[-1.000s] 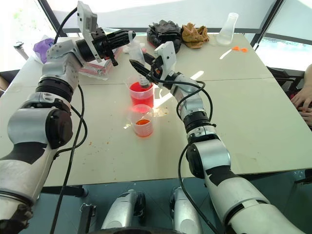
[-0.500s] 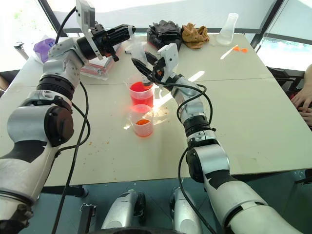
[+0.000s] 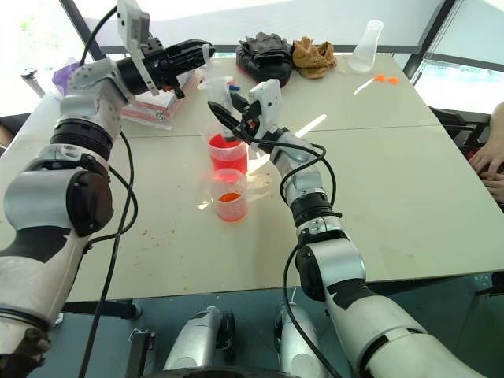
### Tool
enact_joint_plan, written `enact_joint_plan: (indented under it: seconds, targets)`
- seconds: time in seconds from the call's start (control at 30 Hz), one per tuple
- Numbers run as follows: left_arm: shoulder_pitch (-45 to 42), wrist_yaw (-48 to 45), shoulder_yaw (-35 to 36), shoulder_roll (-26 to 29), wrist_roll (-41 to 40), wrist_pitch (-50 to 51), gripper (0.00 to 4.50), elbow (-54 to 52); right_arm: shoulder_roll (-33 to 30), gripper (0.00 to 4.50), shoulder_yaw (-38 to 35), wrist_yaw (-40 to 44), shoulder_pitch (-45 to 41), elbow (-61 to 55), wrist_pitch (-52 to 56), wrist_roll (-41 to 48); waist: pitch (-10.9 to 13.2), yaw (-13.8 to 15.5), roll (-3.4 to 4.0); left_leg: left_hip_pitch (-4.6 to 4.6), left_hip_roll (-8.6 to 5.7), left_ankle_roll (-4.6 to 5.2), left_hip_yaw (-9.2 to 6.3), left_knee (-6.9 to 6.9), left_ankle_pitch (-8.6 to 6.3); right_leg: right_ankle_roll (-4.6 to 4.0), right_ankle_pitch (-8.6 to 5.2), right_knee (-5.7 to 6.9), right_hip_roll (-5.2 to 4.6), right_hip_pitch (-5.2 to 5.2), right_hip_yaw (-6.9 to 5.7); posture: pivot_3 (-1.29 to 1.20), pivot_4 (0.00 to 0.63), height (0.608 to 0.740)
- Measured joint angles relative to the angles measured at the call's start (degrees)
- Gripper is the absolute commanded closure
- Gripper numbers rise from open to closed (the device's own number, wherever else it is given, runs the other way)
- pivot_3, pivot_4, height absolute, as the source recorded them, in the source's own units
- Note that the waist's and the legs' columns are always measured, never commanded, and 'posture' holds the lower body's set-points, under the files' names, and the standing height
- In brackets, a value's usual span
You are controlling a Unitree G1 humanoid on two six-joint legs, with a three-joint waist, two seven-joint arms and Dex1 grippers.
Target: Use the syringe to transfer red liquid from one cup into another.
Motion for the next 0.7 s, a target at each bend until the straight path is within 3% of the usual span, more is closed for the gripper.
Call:
enact_joint_plan:
  seconds: [0.17, 0.37, 0.7]
  targets:
    - [0.14, -0.88, -1.04, 1.11, 0.88, -1.22, 2.21, -2.09, 0.56, 2.97, 0.03, -0.05, -0.31, -0.02, -0.13, 0.04, 0.0, 0.16, 0.0, 0.0, 0.0, -0.02, -0.01, 0.04, 0.01, 0.0, 0.0, 0.07, -0.01, 0.0, 0.01, 0.0, 0.15, 0.74]
    - [1.6, -3.78, -0.62, 3.91, -0.77, 1.93, 2.21, -7.01, 0.48, 2.97, 0.29, -0.96, -2.09, -0.14, -0.12, -0.03, 0.0, -0.11, 0.0, 0.02, 0.01, -0.02, 0.0, 0.05, 0.01, 0.0, 0.0, 0.2, -0.02, -0.05, 0.05, 0.0, 0.15, 0.74]
    - [13.8, -10.47, -3.04, 10.08, -1.85, 12.64, 2.21, -17.45, -3.91, 2.97, -2.6, -3.3, -5.57, -1.2, 0.42, 2.2, -0.01, -0.21, 0.01, 0.06, 0.02, -0.16, -0.05, 0.07, 0.11, -0.01, -0.01, 0.41, -0.02, -0.07, 0.12, 0.0, 0.15, 0.74]
